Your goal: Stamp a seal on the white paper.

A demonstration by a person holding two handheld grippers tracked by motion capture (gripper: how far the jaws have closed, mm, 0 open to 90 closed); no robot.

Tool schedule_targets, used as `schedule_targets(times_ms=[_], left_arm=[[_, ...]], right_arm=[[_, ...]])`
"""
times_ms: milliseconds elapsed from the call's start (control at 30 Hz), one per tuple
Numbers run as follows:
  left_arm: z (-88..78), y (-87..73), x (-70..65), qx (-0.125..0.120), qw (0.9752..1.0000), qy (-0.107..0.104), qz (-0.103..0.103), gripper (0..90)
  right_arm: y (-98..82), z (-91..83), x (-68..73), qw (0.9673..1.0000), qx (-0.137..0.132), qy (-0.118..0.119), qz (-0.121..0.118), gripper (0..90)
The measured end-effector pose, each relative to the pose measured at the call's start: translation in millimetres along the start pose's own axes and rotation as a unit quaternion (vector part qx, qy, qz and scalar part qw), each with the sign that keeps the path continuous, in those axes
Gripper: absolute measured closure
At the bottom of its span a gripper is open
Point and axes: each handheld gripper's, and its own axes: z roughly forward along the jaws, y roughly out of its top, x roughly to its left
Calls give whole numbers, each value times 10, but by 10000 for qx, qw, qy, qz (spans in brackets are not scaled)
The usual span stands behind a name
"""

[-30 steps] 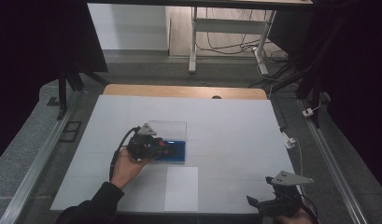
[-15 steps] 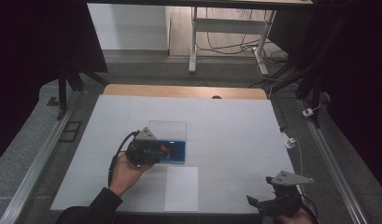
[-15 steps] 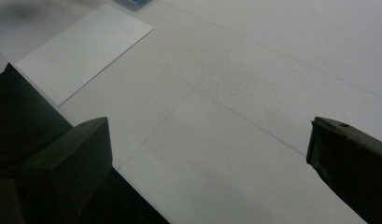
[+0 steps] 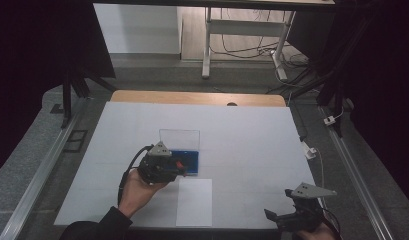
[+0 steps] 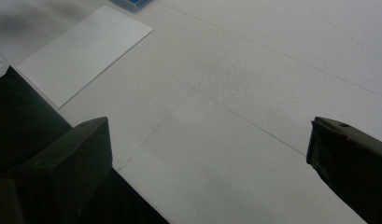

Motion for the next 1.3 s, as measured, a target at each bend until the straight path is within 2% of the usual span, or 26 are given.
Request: schedule_targets(times_ms=[333, 500, 900, 1033, 1300], left_arm=[[80, -43, -173, 144, 9996, -126, 189, 585], [165, -71, -262, 313, 9984, -232, 398, 585], [318, -169, -393, 455, 9967, -337, 577, 586], [385, -205, -439, 534, 9958, -295, 685, 586], [479, -253, -477, 690, 9945, -286, 739, 586]], right_arm=[[1, 3, 0, 10000, 6, -2, 15, 2], [0, 1, 1, 10000, -1, -3, -1, 2], [1, 5, 0, 10000, 16, -7, -4, 2], [1, 5, 2, 10000, 24, -18, -12, 2], [2, 6, 2, 10000, 29, -19, -13, 2]])
